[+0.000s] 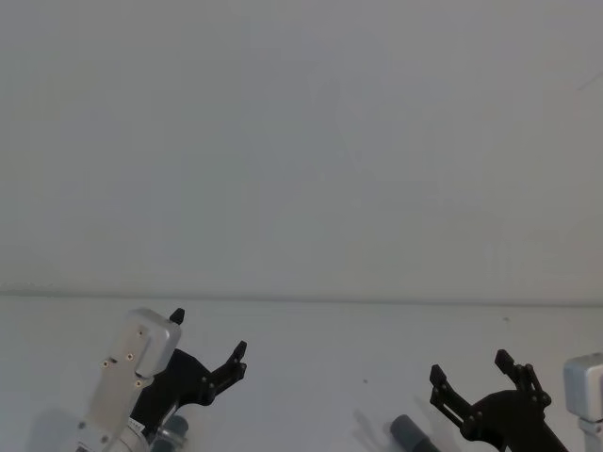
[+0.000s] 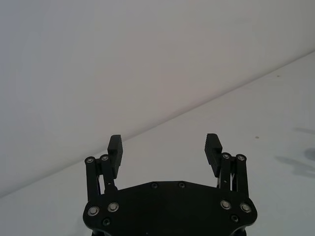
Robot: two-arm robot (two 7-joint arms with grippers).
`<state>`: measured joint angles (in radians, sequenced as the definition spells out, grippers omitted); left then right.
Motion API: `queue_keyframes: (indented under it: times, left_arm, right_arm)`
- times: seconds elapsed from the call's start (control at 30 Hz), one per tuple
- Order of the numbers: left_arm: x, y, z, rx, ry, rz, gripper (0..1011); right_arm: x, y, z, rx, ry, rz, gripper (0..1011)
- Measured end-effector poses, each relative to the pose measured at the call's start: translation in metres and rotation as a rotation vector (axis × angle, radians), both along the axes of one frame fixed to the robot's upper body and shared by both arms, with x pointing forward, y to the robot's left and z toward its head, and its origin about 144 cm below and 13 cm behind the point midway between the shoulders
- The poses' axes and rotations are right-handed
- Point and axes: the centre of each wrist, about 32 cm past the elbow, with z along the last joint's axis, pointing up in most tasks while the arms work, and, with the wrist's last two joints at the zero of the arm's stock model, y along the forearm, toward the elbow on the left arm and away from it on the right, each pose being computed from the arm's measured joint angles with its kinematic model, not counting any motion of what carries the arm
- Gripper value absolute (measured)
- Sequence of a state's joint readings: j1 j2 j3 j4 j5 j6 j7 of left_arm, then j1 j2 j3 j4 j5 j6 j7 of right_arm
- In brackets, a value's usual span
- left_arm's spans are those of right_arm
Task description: Use both hands to pick up one end of the pipe from the table, align the ends, and insert them.
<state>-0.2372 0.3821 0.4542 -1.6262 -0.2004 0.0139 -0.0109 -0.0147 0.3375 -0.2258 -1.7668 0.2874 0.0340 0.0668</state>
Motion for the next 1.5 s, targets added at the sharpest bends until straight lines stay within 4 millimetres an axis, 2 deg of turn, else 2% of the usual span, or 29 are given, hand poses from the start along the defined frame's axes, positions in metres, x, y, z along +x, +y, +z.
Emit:
queue_keyframes:
  times: [1.5]
  left_arm:
    - [0.0000, 0.0000, 0.0000, 0.000, 0.000, 0.000, 1001]
  right_arm:
    - [0.0000, 0.0000, 0.0000, 0.000, 0.000, 0.000, 1001]
